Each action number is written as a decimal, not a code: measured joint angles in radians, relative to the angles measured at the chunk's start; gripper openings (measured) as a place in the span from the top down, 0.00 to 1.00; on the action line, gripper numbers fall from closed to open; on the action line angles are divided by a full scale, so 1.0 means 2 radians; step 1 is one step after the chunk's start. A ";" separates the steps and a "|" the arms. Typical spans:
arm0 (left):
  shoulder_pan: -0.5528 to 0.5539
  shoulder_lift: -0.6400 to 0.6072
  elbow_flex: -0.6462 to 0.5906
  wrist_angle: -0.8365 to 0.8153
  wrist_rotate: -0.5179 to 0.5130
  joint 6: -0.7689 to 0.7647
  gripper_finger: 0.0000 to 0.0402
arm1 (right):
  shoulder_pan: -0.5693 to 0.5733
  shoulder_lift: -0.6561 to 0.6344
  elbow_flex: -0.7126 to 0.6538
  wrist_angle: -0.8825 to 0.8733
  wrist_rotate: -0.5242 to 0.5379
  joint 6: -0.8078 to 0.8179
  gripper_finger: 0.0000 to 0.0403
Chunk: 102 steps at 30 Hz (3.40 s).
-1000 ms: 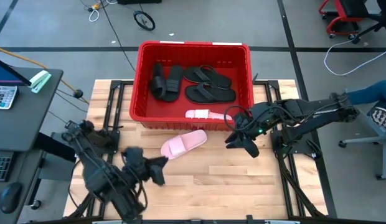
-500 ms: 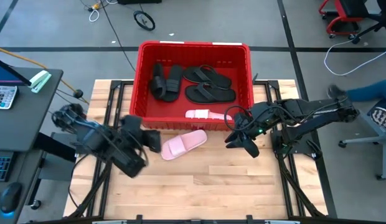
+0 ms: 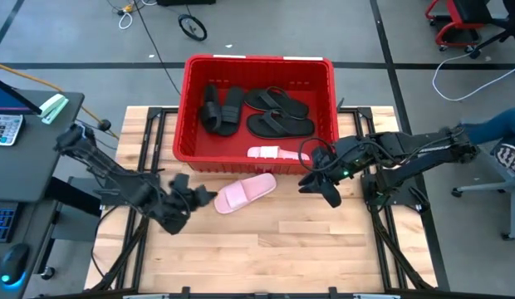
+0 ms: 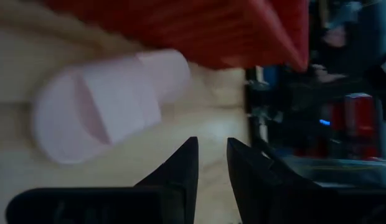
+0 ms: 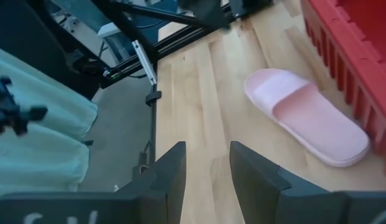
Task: Pick and place slides into bin
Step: Put the pink slide into the red bin
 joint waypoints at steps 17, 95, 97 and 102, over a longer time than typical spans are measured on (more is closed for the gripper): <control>0.080 0.102 -0.167 0.338 0.113 0.022 0.55 | 0.000 0.000 0.000 0.004 0.030 0.022 0.68; 0.121 0.233 0.203 0.433 0.186 0.488 0.97 | 0.001 -0.137 0.000 -0.097 0.013 0.062 0.71; 0.126 0.233 0.240 0.358 0.187 0.499 0.97 | 0.002 -0.149 0.000 -0.098 0.011 0.085 0.71; 0.137 0.233 0.315 0.252 0.187 0.529 0.97 | 0.002 -0.165 0.000 -0.104 -0.016 0.095 0.71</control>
